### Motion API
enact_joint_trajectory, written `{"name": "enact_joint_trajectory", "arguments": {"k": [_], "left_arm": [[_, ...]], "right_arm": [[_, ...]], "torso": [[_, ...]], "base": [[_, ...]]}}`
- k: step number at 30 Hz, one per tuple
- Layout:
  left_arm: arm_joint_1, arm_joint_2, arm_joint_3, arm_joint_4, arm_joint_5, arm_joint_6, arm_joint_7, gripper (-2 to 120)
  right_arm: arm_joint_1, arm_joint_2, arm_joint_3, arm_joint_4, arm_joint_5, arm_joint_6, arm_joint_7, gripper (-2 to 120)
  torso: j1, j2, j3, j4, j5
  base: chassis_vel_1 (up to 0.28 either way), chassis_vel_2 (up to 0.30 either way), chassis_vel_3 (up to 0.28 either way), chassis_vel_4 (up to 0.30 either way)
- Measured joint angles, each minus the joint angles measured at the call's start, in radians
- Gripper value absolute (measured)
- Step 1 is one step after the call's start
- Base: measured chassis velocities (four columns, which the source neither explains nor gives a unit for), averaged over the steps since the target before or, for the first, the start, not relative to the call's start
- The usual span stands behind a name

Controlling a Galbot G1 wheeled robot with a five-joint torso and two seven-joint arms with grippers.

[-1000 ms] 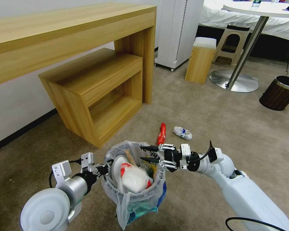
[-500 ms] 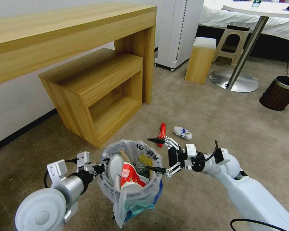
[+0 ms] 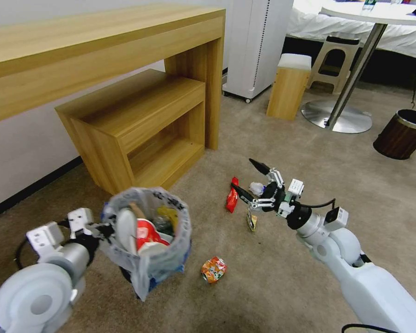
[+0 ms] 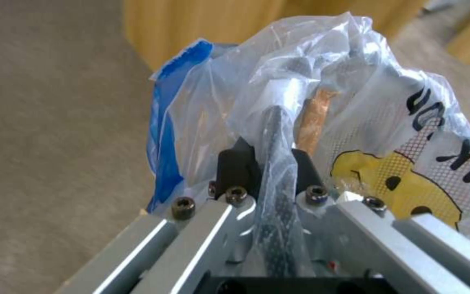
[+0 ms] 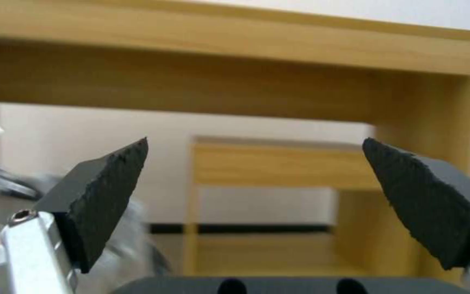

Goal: Pick up the trash bin and place the garbage on the floor into it.

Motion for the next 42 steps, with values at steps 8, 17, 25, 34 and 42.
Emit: {"name": "enact_joint_trajectory", "arguments": {"k": [8,17,25,34,42], "left_arm": [[0.029,-0.026,-0.069,0.010,0.067,-0.017,-0.001,2],[0.031,-0.045,-0.053,-0.017,0.064,-0.018,0.000,2],[0.033,-0.046,-0.047,-0.026,0.064,-0.018,0.000,2],[0.038,-0.047,-0.043,-0.030,0.062,-0.018,0.000,2],[0.040,-0.051,-0.031,-0.035,0.067,-0.018,0.000,2]], "right_arm": [[-0.081,0.040,0.067,-0.031,-0.116,0.046,0.186,100],[-0.144,0.056,0.073,-0.036,-0.147,0.056,0.203,100],[-0.165,0.064,0.060,-0.042,-0.151,0.077,0.194,100],[-0.182,0.063,0.039,-0.041,-0.159,0.085,0.194,100],[-0.208,0.063,0.004,-0.041,-0.223,0.040,0.273,100]], "torso": [[0.000,0.000,0.000,0.0001,0.0001],[0.000,0.000,0.000,0.0000,0.0001],[0.000,0.000,0.000,0.0000,0.0001],[0.000,0.000,0.000,0.0001,0.0000],[0.000,0.000,0.000,0.0001,-0.0002]], "base": [[0.000,0.000,0.000,0.000],[0.000,0.000,0.000,0.000],[0.000,0.000,0.000,0.000],[-0.101,0.092,0.094,-0.101],[-0.048,0.061,0.037,-0.044]]}}
